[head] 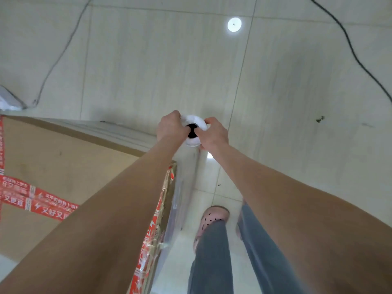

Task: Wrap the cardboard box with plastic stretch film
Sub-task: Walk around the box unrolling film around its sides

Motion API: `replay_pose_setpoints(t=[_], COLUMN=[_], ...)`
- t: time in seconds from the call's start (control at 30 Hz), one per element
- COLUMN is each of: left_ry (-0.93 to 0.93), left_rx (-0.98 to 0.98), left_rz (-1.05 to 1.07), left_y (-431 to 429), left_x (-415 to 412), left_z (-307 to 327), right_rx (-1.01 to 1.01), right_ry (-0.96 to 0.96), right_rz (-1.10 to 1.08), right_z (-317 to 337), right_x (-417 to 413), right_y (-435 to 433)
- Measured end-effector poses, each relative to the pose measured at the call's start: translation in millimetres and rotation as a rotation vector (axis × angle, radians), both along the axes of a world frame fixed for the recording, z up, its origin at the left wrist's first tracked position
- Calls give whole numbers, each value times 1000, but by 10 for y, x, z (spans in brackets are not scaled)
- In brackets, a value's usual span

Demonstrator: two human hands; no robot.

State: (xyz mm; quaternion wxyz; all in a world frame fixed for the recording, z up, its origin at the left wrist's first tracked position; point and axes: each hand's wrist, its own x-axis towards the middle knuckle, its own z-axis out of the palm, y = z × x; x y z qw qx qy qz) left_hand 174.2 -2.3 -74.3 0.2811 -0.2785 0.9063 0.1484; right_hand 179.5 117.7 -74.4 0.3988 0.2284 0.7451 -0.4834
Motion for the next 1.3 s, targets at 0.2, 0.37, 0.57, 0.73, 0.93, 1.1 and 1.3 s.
replay_pose_setpoints(t=[0.2,0.37,0.57,0.73,0.93,1.1,1.3], left_ry=[-46,-68,-13,-9,34,-38,48], left_rx=[92,139,48,112,156,252,133], left_rz=[20,-221,-380,-9,384,537,-46], left_y=[-165,-186,-191,-376,-575,-633,-661], left_x=[-35,-78,-277,-414,-423,-413,-655], left_z=[-18,29,60,49,26,47,195], right_rx=[26,124,283,331,206,324,399], right_ry=[-15,-101,-19,118,214,-44,94], right_rz=[56,116,292,382,310,298,413], right_z=[6,-6,8,78,102,83,136], right_x=[-121,-139,-360,-698,-858,-919,-992], right_y=[-137,-215,-319,-523,-763,-837,-858])
